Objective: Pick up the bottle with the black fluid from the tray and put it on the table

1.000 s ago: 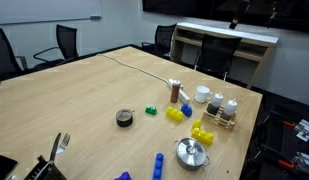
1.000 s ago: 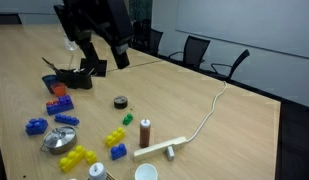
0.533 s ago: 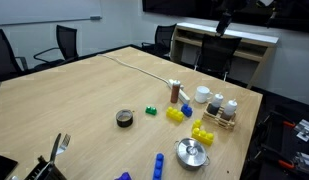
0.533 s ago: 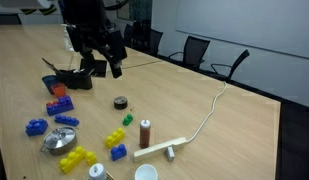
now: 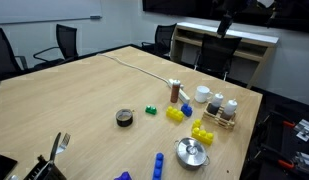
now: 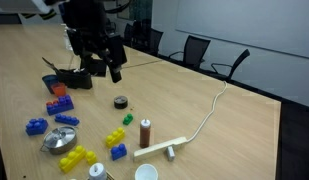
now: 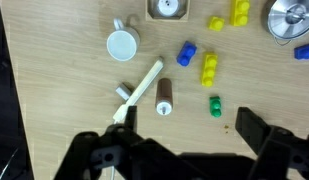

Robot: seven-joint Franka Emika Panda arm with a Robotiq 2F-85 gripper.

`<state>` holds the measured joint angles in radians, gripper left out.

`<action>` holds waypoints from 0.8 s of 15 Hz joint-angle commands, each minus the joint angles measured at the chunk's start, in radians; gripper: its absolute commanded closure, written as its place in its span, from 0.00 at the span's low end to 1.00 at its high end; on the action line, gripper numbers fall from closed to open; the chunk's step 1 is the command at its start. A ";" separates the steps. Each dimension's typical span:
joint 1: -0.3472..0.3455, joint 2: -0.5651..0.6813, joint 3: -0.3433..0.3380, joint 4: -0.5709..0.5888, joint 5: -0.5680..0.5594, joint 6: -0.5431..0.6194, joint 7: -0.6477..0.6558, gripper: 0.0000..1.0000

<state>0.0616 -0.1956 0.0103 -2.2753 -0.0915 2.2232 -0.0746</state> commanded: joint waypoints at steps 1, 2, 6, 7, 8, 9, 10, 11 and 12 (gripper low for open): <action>-0.019 0.053 -0.003 -0.034 0.017 0.020 0.013 0.00; -0.022 0.074 -0.009 -0.056 0.029 0.045 0.011 0.00; -0.029 0.136 -0.023 -0.137 0.128 0.099 -0.016 0.00; -0.030 0.150 -0.022 -0.154 0.143 0.109 -0.011 0.00; -0.033 0.164 -0.021 -0.174 0.146 0.130 0.001 0.00; -0.031 0.164 -0.016 -0.148 0.118 0.087 0.005 0.00; -0.031 0.172 -0.016 -0.158 0.119 0.095 0.005 0.00; -0.031 0.174 -0.015 -0.156 0.119 0.094 0.005 0.00; -0.030 0.173 -0.015 -0.152 0.119 0.094 0.005 0.00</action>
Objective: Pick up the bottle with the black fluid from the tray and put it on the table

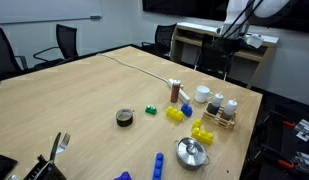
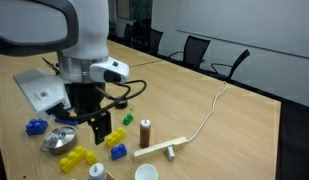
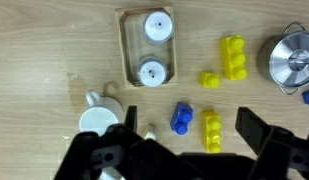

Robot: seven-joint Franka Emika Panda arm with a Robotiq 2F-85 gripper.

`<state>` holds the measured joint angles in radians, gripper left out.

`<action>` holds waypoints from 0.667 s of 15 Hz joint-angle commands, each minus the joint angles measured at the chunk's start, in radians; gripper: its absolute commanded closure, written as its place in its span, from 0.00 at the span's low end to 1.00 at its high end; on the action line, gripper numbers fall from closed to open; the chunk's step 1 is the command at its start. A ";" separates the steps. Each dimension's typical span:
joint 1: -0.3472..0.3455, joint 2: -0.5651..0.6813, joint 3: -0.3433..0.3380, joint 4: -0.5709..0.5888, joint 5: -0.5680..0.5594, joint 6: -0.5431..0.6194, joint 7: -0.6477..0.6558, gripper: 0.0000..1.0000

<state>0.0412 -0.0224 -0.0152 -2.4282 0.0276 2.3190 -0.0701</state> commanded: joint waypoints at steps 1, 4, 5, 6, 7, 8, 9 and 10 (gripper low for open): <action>-0.010 -0.002 0.010 0.004 0.000 -0.002 0.000 0.00; -0.013 0.022 0.008 0.007 0.000 0.015 0.002 0.00; -0.015 0.047 0.005 0.005 0.020 0.040 -0.018 0.00; -0.018 0.064 0.002 -0.001 0.024 0.065 -0.021 0.00; -0.022 0.087 0.000 -0.002 0.034 0.082 -0.025 0.00; -0.027 0.113 -0.001 -0.002 0.041 0.106 -0.027 0.00; -0.033 0.141 -0.001 -0.002 0.046 0.133 -0.032 0.00; -0.039 0.168 -0.002 -0.002 0.044 0.159 -0.028 0.00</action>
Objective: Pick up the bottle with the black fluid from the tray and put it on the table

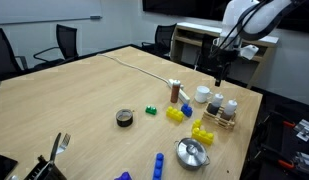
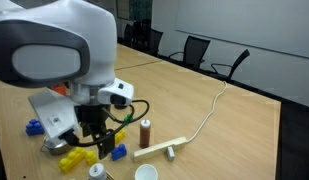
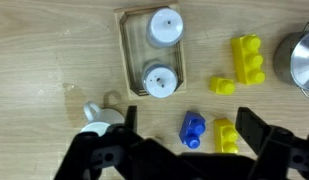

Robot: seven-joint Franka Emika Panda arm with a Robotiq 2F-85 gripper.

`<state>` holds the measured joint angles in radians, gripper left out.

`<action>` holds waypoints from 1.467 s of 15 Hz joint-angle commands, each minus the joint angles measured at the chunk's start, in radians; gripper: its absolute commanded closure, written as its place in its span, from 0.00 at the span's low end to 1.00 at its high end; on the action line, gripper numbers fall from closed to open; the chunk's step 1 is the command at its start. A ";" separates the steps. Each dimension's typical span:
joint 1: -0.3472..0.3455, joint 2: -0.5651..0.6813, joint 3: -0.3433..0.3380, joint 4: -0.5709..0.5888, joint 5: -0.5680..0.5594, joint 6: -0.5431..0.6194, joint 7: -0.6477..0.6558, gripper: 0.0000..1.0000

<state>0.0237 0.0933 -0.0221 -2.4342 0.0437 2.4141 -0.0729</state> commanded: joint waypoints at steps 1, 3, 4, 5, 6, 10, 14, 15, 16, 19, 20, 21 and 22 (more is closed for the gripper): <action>-0.028 0.079 0.005 0.005 0.027 0.086 -0.020 0.00; -0.042 0.125 0.009 0.002 0.035 0.120 -0.028 0.00; -0.047 0.145 0.015 0.001 0.041 0.132 -0.033 0.00; -0.049 0.163 0.015 0.001 0.038 0.140 -0.028 0.00; -0.051 0.183 0.016 0.001 0.038 0.154 -0.023 0.00; -0.055 0.238 0.024 0.012 0.038 0.183 -0.023 0.00; -0.062 0.256 0.027 0.010 0.045 0.208 -0.016 0.28; -0.066 0.255 0.028 0.010 0.051 0.213 -0.018 0.33; -0.067 0.254 0.027 0.011 0.053 0.216 -0.017 0.42; -0.075 0.254 0.028 0.019 0.056 0.218 -0.019 0.62; -0.078 0.251 0.032 0.022 0.064 0.217 -0.023 0.70; -0.078 0.249 0.033 0.024 0.066 0.212 -0.023 0.73; -0.078 0.245 0.034 0.026 0.069 0.205 -0.023 0.73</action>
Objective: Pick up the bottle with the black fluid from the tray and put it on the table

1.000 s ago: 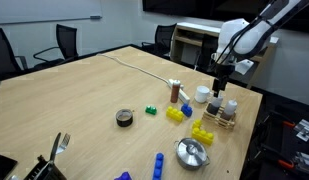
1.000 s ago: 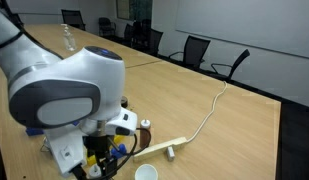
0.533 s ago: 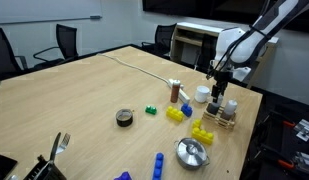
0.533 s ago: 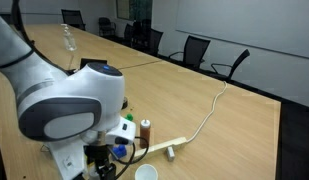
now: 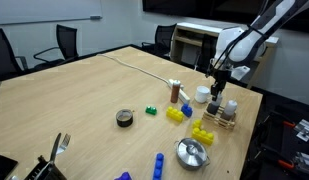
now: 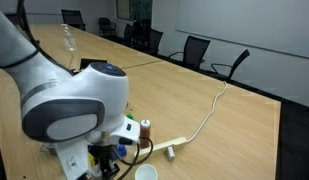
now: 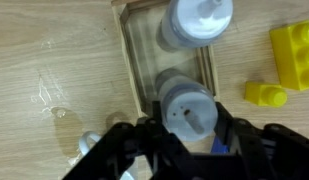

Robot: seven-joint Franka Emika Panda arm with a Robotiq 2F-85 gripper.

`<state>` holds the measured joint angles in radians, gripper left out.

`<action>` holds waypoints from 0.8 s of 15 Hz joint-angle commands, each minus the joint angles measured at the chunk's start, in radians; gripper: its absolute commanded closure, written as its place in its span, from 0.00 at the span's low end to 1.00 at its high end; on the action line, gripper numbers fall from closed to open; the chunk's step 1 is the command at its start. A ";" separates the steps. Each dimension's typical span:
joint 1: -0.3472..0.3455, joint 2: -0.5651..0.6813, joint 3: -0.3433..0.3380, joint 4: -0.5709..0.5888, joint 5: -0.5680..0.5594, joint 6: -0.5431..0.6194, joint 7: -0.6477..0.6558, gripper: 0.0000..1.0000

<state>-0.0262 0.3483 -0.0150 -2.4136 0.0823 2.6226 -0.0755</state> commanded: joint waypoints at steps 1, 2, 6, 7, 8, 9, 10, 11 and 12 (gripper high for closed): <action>-0.029 -0.016 0.030 0.008 0.037 -0.017 -0.023 0.73; -0.028 -0.026 0.031 0.008 0.040 -0.031 -0.021 0.73; 0.036 -0.104 -0.041 -0.016 -0.070 -0.105 0.132 0.73; 0.068 -0.138 -0.079 -0.026 -0.150 -0.124 0.227 0.73; 0.085 -0.179 -0.097 -0.031 -0.219 -0.151 0.305 0.73; 0.090 -0.214 -0.099 -0.030 -0.272 -0.179 0.360 0.73; 0.093 -0.250 -0.088 -0.027 -0.311 -0.205 0.396 0.73; 0.094 -0.282 -0.071 -0.022 -0.343 -0.226 0.422 0.73; 0.098 -0.299 -0.051 -0.009 -0.373 -0.238 0.435 0.73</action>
<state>0.0531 0.1245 -0.0871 -2.4160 -0.2101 2.4352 0.2931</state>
